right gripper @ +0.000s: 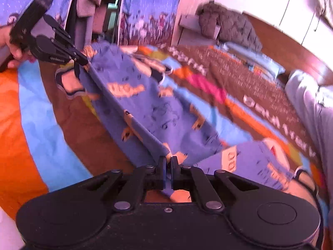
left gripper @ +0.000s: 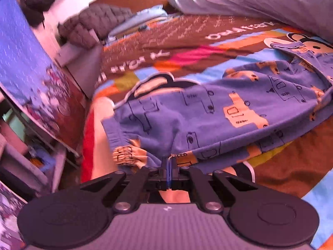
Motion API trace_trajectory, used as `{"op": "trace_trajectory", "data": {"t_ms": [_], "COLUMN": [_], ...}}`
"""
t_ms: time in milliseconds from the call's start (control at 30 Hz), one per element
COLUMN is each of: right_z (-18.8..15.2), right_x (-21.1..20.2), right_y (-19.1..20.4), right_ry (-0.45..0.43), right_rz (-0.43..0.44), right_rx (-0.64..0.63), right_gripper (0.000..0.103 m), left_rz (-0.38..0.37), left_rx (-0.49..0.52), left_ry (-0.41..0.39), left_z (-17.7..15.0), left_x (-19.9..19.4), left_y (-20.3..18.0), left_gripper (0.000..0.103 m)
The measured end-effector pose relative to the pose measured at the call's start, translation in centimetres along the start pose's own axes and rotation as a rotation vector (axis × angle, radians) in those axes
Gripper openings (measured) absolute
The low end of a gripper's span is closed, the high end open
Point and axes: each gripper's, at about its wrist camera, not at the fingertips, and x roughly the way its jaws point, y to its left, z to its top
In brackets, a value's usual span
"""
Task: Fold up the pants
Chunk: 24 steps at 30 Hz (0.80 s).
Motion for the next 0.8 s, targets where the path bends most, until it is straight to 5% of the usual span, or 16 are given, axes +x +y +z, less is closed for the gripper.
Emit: {"op": "trace_trajectory", "data": {"t_ms": [167,300,500,600,800], "right_z": [0.0,-0.3,-1.2,-0.9,-0.2], "right_x": [0.4,-2.1,-2.5,-1.7,1.0], "right_y": [0.2,1.4,5.3,7.4,9.8], "right_ry": [0.019,-0.022,-0.035,-0.035,-0.032], "right_rz": [0.002,-0.064,-0.062,-0.071,-0.147], "right_rx": [0.047,-0.058,-0.247,-0.348,-0.523], "right_gripper": [0.02,0.041,0.034,0.032,0.032], "left_rz": [-0.102,-0.186,-0.326,-0.363,-0.329], "left_rx": [-0.205,-0.56,-0.965,-1.037,-0.98], "left_ry": [-0.005,0.022,0.012,-0.01,-0.069], "left_z": [-0.6,-2.7,-6.1,-6.3,-5.1], "left_x": [-2.1,-4.0,-2.5,-0.8,0.3], "left_y": [3.1,6.4,6.9,6.3,4.7], "left_gripper": [0.011,0.019,0.019,0.019,0.019]}}
